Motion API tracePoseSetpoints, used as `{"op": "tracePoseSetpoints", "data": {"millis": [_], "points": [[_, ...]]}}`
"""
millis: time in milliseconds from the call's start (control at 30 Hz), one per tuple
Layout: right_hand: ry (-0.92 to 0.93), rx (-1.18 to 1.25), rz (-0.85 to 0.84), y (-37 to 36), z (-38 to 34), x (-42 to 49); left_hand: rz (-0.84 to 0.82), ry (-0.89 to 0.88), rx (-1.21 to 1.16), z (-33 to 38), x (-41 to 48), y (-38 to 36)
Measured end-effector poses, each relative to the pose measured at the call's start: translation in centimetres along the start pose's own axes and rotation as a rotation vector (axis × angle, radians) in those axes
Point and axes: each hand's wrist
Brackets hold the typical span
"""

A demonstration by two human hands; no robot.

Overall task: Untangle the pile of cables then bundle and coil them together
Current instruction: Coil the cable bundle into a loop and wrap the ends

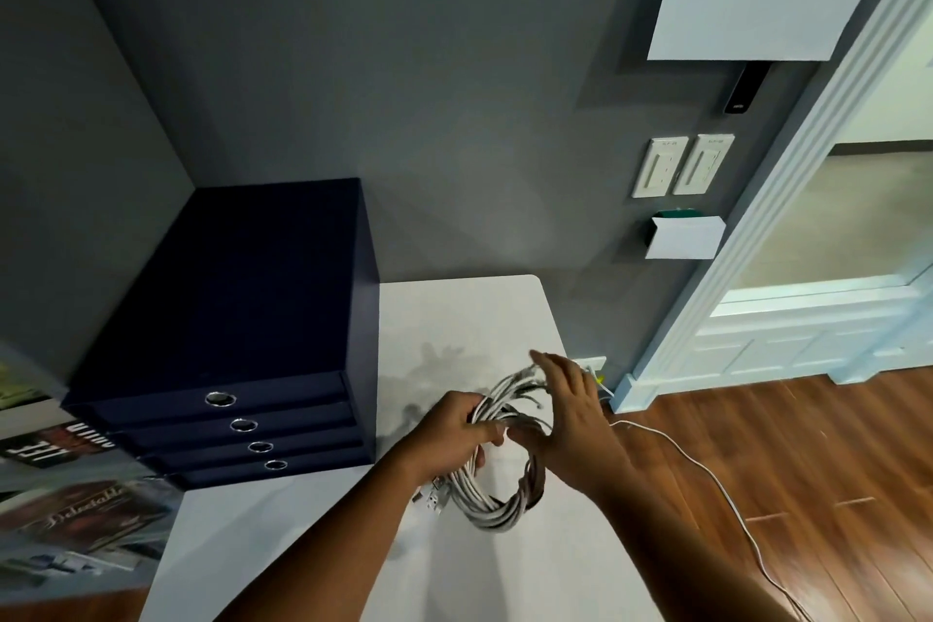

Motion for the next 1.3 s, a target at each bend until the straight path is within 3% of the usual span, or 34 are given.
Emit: {"op": "tracePoseSetpoints", "data": {"millis": [133, 333, 500, 667, 933, 1067, 1200, 1300], "points": [[0.167, -0.219, -0.373, 1.1, 0.8, 1.6, -0.12, 0.015, 0.058, 0.5, -0.1, 0.0], [-0.066, -0.047, -0.65, 2.9, -0.9, 3.1, -0.139, -0.009, 0.17, 0.9, 0.0, 0.6], [-0.151, 0.037, -0.718, 3.5, -0.9, 3.5, -0.128, -0.035, 0.217, 1.1, -0.3, 0.8], [-0.095, -0.02, -0.724, 4.2, -1.2, 4.7, -0.16, -0.016, 0.259, 1.9, -0.5, 1.0], [-0.051, 0.106, -0.563, 5.7, -0.5, 6.5, -0.288, 0.036, 0.284, 4.1, -0.2, 1.1], [-0.07, 0.155, -0.632, 5.3, -0.3, 5.7, -0.398, 0.089, 0.218, 3.6, -0.3, 1.2], [0.133, -0.134, -0.66, 4.8, -1.2, 5.2, -0.43, 0.12, 0.307, 3.6, -0.4, 1.0], [0.237, -0.214, -0.687, 4.0, -3.1, 4.2, -0.461, 0.132, 0.358, 4.1, -0.4, 0.5]]}}
Point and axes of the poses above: each hand's wrist, its own x-axis towards the middle knuckle, its own y-axis out of the back of the hand, z = x × y, and after that the axes turned 2 degrees about y, right-handed
